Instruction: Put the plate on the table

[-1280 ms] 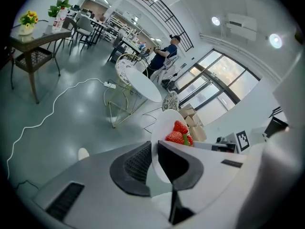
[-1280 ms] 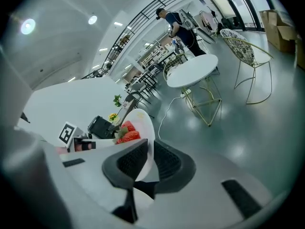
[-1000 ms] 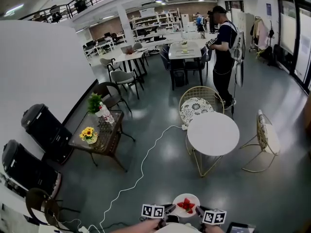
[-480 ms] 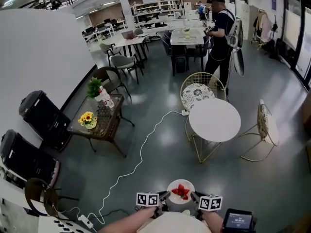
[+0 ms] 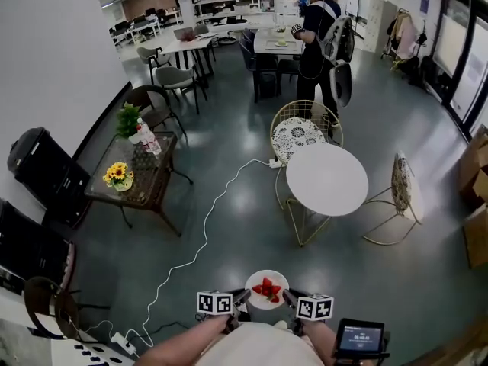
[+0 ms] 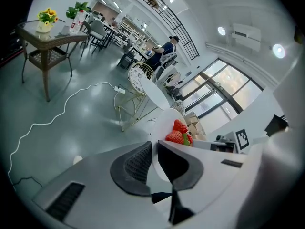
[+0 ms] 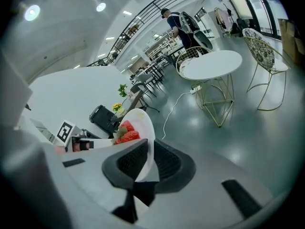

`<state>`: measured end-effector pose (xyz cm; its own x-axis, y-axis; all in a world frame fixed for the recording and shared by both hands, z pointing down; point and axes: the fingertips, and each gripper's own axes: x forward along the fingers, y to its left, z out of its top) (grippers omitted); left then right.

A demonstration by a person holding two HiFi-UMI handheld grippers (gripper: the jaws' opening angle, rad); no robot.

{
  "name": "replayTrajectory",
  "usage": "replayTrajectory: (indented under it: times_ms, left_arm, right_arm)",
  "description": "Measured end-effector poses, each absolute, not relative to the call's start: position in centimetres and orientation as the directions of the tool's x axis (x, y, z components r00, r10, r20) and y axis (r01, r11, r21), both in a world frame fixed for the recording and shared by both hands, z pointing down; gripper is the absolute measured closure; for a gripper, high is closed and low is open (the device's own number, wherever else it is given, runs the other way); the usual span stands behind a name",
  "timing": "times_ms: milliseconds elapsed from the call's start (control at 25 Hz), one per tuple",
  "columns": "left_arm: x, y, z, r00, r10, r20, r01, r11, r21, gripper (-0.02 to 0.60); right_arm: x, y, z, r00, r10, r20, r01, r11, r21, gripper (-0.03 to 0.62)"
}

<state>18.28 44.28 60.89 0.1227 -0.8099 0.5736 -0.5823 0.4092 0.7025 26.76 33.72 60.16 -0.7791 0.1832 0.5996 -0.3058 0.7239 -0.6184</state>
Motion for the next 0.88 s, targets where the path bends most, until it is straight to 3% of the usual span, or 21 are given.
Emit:
replayTrajectory:
  times_ms: [880]
  left_arm:
    - [1.7, 43.5, 59.8, 0.165, -0.827, 0.537, -0.625, 0.333, 0.706, 0.538]
  right_arm:
    - [10.8, 33.3, 59.1, -0.803, 0.082, 0.590, -0.355, 0.729, -0.585, 0.546]
